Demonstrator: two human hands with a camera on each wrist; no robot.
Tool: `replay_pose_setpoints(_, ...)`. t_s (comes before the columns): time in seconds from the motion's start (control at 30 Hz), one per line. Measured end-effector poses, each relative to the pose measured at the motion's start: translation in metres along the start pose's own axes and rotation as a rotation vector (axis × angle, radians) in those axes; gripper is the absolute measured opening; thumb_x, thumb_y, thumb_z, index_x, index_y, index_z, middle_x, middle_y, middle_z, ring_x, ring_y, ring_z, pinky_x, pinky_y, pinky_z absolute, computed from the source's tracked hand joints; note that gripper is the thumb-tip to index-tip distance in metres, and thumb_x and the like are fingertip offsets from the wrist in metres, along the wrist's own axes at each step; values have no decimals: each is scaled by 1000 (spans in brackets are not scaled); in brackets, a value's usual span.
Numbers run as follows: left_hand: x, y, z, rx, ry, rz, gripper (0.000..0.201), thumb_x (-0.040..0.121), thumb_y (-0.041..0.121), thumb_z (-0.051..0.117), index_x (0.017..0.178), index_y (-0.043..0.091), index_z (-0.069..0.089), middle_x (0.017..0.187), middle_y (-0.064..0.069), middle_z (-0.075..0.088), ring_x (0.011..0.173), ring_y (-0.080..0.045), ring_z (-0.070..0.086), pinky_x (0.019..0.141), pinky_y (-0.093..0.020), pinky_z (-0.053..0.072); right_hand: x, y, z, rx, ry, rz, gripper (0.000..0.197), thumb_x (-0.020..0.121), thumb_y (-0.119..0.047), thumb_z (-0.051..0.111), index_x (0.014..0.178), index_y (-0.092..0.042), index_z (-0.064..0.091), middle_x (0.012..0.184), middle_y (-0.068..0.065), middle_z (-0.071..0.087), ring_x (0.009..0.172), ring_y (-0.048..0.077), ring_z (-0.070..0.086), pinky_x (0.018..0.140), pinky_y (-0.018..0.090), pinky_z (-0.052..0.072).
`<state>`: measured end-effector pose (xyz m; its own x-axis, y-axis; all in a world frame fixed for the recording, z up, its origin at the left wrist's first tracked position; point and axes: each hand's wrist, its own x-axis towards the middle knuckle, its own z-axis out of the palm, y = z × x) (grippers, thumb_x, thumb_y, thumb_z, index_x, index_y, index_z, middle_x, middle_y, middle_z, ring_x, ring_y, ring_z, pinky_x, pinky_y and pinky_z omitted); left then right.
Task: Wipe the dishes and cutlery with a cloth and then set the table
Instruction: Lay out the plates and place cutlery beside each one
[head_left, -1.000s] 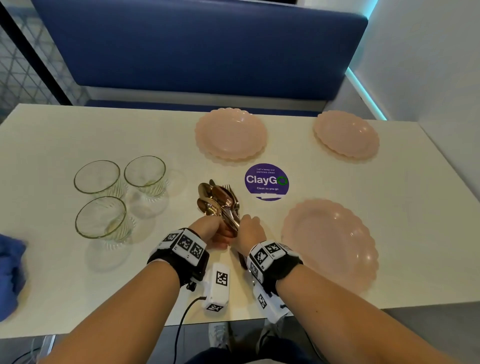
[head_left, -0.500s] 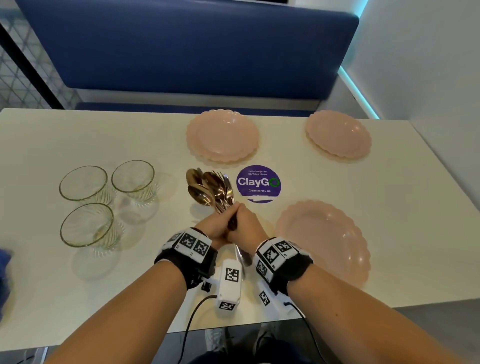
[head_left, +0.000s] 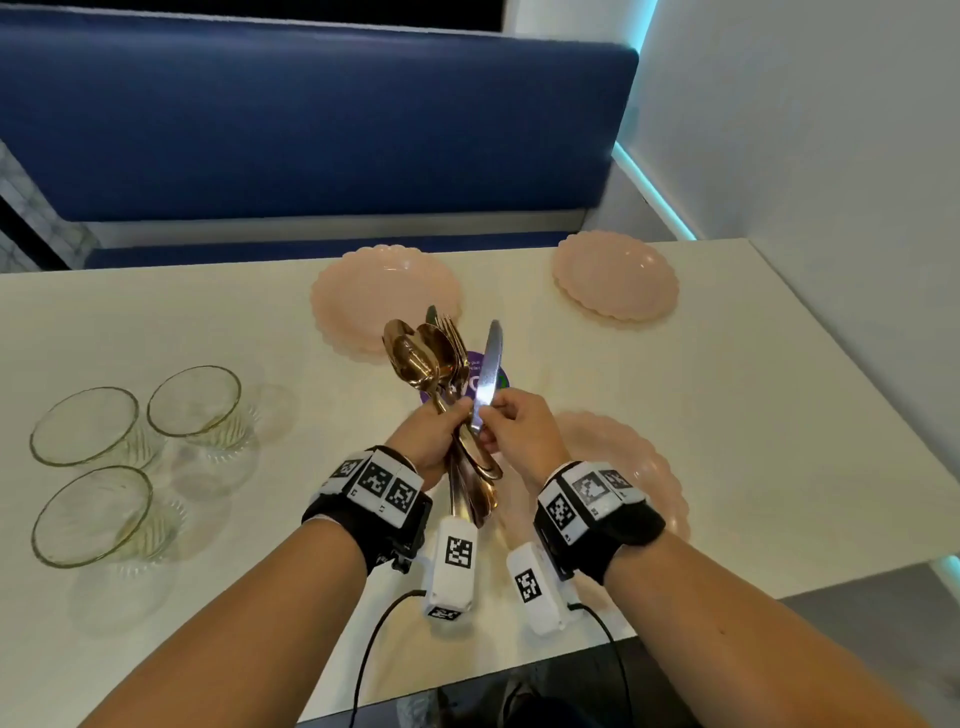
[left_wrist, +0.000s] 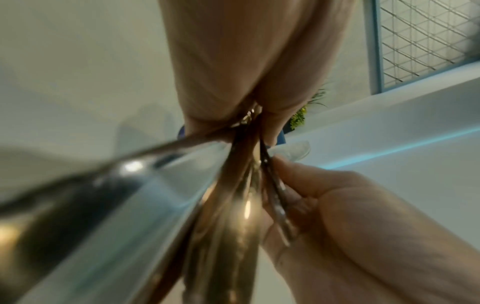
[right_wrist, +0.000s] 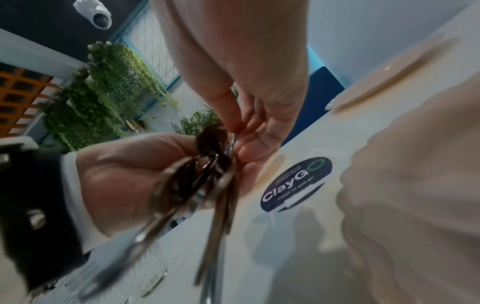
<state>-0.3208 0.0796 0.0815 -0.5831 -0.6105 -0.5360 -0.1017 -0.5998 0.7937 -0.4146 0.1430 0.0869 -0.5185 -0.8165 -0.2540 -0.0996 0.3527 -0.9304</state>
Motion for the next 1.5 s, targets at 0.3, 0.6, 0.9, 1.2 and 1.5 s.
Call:
replay_pose_setpoints(0.3,18,15,39,-131,142,-12,14,99,18,41,88,11,46,67,-3,47,63,-16,53,57,-28,50,17,-15,-119,85,559,-170,18,93,-7,45,77,-7,52,68,6,52,57,16,50,54,25,49)
replay_pose_setpoints(0.6,18,-1,65,39,91,-45,12,98,15,41,87,13,46,65,-2,45,48,-12,55,55,-24,48,26,66,-211,-1098,225,109,20,91,-7,41,98,-1,59,107,20,61,95,36,60,69,34,40)
replay_pose_setpoints(0.9,10,-6,82,118,45,-64,24,99,15,40,76,11,46,47,1,54,59,-19,48,63,-30,43,23,106,-197,-1315,-48,92,24,92,-5,46,113,-1,56,115,15,57,103,31,59,82,34,46)
replay_pose_setpoints(1.2,15,-12,87,161,5,-65,23,98,16,41,76,13,46,56,1,52,55,-16,52,55,-26,47,-1,122,-225,-916,57,162,32,93,-21,49,118,-4,59,104,14,56,106,30,56,85,33,43)
replay_pose_setpoints(1.5,13,-18,98,162,-41,-83,29,99,16,39,71,11,45,42,4,54,59,-19,48,59,-29,42,-53,144,-230,-890,60,161,31,87,-14,57,117,-9,61,93,9,54,85,24,56,80,31,47)
